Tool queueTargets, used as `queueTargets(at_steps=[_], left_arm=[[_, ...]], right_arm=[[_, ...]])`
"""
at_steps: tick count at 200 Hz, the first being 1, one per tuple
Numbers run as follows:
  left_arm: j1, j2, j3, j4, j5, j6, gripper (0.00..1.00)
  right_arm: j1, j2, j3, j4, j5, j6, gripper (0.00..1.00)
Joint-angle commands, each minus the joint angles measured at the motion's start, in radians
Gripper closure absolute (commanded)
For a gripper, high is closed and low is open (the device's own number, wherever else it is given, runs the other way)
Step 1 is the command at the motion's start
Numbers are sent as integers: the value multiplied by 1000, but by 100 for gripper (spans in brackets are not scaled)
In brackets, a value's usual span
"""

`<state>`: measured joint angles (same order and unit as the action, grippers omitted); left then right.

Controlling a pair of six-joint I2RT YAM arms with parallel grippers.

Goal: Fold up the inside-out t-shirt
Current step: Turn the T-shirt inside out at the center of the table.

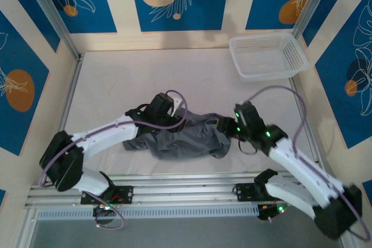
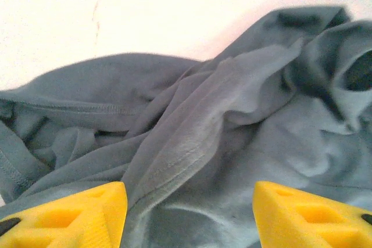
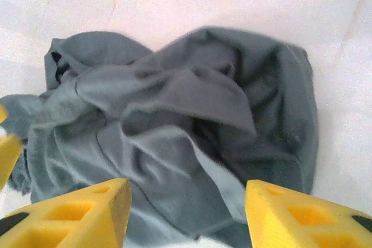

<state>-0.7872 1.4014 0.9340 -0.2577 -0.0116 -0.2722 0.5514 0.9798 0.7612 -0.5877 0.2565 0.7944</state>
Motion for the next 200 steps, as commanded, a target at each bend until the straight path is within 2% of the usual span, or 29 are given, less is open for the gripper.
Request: queueTargets(at_steps=[1, 29, 60, 90, 98, 125, 144, 154, 166, 176, 183, 200], left_arm=[[-7, -97, -59, 102, 71, -11, 39], [-8, -171, -106, 99, 65, -16, 36], [-10, -189, -127, 84, 33, -13, 36], [-9, -164, -119, 90, 38, -12, 36], [-9, -159, -117, 94, 39, -14, 36], [-9, -160, -114, 88, 34, -14, 36], [-9, -163, -118, 84, 22, -15, 36], [-9, -162, -119, 84, 21, -15, 36], [-9, -157, -118, 82, 22, -15, 36], [-9, -155, -115, 83, 25, -17, 36], [-9, -151, -113, 85, 27, -17, 36], [-9, -146, -109, 88, 28, -18, 36]], right_arm=[[-20, 144, 101, -40, 32, -96, 40], [-100, 274, 154, 3, -71, -138, 34], [-85, 360, 197, 24, -161, -154, 33], [-55, 405, 227, 26, -158, -159, 33], [-54, 424, 237, 13, -142, -162, 37], [-47, 477, 259, -51, -43, -169, 62], [-45, 473, 243, -51, -25, -163, 71], [-45, 461, 230, -41, -24, -161, 73], [-47, 448, 220, -31, -24, -162, 67], [-47, 449, 224, -31, -35, -161, 49], [-45, 455, 231, -33, -47, -161, 43], [-35, 482, 260, -42, -66, -158, 37]])
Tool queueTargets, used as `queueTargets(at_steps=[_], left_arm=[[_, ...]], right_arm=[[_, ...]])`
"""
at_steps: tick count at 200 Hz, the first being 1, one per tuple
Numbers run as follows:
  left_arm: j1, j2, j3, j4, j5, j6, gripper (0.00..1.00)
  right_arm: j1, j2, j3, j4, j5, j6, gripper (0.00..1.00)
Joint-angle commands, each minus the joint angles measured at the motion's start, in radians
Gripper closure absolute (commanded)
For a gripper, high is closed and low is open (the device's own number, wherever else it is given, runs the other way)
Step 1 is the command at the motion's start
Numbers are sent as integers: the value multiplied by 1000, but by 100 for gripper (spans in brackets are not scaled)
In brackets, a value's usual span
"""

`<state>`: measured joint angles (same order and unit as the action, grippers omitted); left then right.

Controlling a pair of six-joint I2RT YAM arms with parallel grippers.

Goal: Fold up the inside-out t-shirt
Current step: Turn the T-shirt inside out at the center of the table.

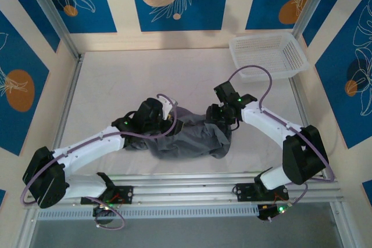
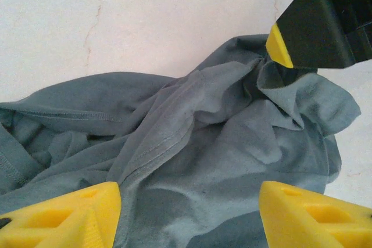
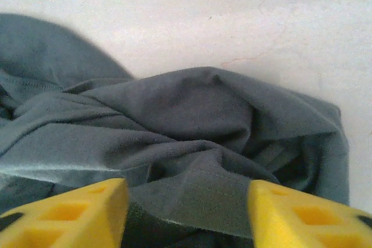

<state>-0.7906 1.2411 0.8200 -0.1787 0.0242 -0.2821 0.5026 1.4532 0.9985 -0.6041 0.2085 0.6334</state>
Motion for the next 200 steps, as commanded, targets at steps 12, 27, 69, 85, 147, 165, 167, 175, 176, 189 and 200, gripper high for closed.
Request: queueTargets(at_steps=[12, 27, 69, 85, 147, 165, 167, 175, 176, 189, 200], left_arm=[[-7, 15, 7, 11, -6, -11, 36], [-7, 11, 3, 6, -11, -10, 36], [-7, -5, -15, -6, -32, -10, 36], [-7, 0, -15, -6, -31, -11, 36], [-7, -25, -15, -22, -44, -19, 35], [-5, -56, -24, -44, -62, -17, 36], [-5, -57, -25, -47, -60, -16, 36], [-3, -59, -24, -60, -55, -14, 35], [-4, -59, -24, -63, -55, -14, 35], [-4, -52, -24, -74, -45, -21, 35], [-3, -42, -27, -75, -31, -28, 35]], right_arm=[[25, 34, 42, -36, -1, 3, 35], [30, 74, 69, -64, 29, 2, 33], [31, 74, 61, -77, 74, 0, 68], [27, 42, 39, -59, 70, 0, 84], [-17, -151, -25, -23, 100, -4, 100], [-51, -273, -64, 16, 113, -11, 100], [-53, -277, -66, 17, 113, -12, 100], [-71, -310, -73, 19, 110, -15, 100], [-76, -317, -73, 17, 110, -16, 100], [-93, -347, -79, 11, 104, -30, 100], [-103, -377, -95, 31, 65, -45, 100]])
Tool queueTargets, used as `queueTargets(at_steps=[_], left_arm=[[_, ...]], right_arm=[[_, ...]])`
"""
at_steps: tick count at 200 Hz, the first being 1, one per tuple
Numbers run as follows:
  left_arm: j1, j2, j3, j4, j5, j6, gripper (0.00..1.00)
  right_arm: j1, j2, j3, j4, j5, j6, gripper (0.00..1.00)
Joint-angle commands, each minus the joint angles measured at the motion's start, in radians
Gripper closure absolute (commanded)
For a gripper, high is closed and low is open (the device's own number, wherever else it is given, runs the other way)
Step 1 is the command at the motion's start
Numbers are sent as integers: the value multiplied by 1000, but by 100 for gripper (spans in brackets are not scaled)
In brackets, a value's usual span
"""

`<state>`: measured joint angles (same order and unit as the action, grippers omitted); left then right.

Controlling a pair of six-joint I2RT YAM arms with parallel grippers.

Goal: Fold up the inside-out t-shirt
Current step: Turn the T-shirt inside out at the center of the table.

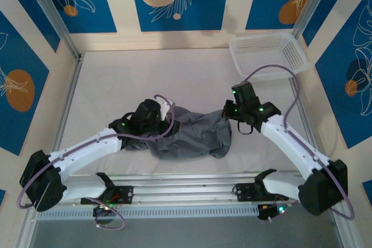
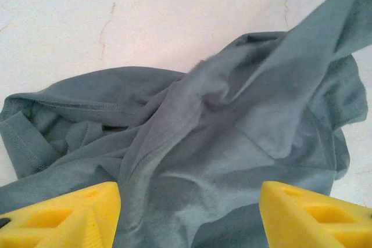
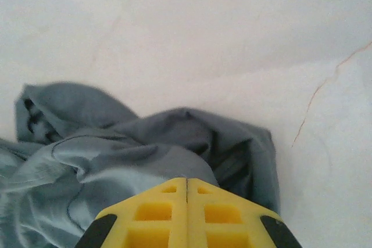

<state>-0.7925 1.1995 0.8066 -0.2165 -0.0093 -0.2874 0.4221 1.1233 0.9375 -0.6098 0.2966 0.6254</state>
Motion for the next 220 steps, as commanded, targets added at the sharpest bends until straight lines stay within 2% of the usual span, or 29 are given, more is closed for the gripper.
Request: queueTargets(at_steps=[1, 31, 60, 99, 120, 140, 165, 175, 201, 220], left_arm=[[-2, 2, -14, -37, 4, -23, 35], [-1, 58, 0, -30, 73, -15, 27], [-2, 76, -2, 43, 170, -15, 18], [-2, 123, 16, 19, 98, -24, 18], [-2, 118, 7, 17, 73, -29, 19], [-1, 121, 5, 16, 68, -25, 19], [-2, 135, 8, 29, 78, -31, 20], [-2, 138, 9, 33, 82, -33, 20], [-2, 140, 14, 32, 85, -32, 20], [-1, 135, 12, 30, 77, -30, 20]], right_arm=[[-23, -56, -38, 44, -34, -40, 100], [-32, -202, -106, 182, -239, -72, 100], [-32, -236, -107, 172, -278, -123, 100], [-26, -164, -170, 149, -303, -104, 100], [8, -152, -252, 198, -383, -86, 100], [51, -151, -285, 202, -399, -87, 100], [69, -160, -269, 144, -328, -87, 84], [67, -176, -255, 116, -260, -78, 74], [69, -215, -252, 106, -152, -77, 72], [83, -203, -258, 104, -118, -102, 59]])
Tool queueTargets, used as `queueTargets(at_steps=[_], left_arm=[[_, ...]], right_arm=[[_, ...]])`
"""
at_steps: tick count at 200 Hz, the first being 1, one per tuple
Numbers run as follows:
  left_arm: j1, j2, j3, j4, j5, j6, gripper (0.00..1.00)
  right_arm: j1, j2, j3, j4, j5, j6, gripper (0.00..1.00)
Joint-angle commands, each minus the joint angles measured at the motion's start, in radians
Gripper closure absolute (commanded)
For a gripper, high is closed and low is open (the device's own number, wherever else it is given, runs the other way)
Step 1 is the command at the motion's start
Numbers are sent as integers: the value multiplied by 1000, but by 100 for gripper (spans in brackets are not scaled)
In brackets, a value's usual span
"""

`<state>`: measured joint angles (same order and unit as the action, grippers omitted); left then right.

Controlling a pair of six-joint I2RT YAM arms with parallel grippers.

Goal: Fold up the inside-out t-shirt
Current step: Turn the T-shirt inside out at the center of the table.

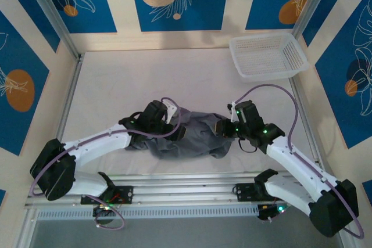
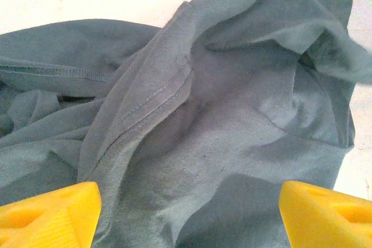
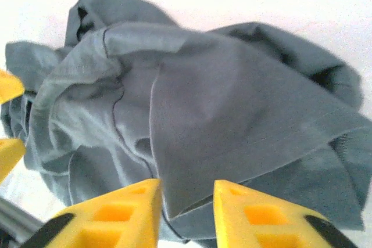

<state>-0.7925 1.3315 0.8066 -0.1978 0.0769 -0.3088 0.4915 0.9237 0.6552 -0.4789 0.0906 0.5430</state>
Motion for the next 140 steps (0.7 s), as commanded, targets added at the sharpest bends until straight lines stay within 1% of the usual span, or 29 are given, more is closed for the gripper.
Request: queueTargets(at_steps=[1, 25, 39, 64, 97, 125, 140], left_arm=[[-2, 3, 11, 12, -9, -8, 20], [-2, 9, 11, 14, -8, -9, 20], [-2, 14, 13, 18, -6, -7, 20], [-1, 12, 13, 19, -5, -9, 20], [-2, 9, 6, 20, -7, -10, 20], [-2, 17, 7, 25, -2, -11, 20], [-2, 18, 7, 29, -2, -11, 20]], right_arm=[[15, -2, 24, -26, 88, -21, 58], [58, 37, 37, -10, 66, -68, 39], [99, 65, 38, 14, 81, -99, 34], [151, 146, 46, 15, 127, -94, 35], [218, 260, 79, -59, 235, -66, 36], [272, 317, 101, -78, 280, -62, 36], [293, 340, 112, -81, 329, -52, 36]])
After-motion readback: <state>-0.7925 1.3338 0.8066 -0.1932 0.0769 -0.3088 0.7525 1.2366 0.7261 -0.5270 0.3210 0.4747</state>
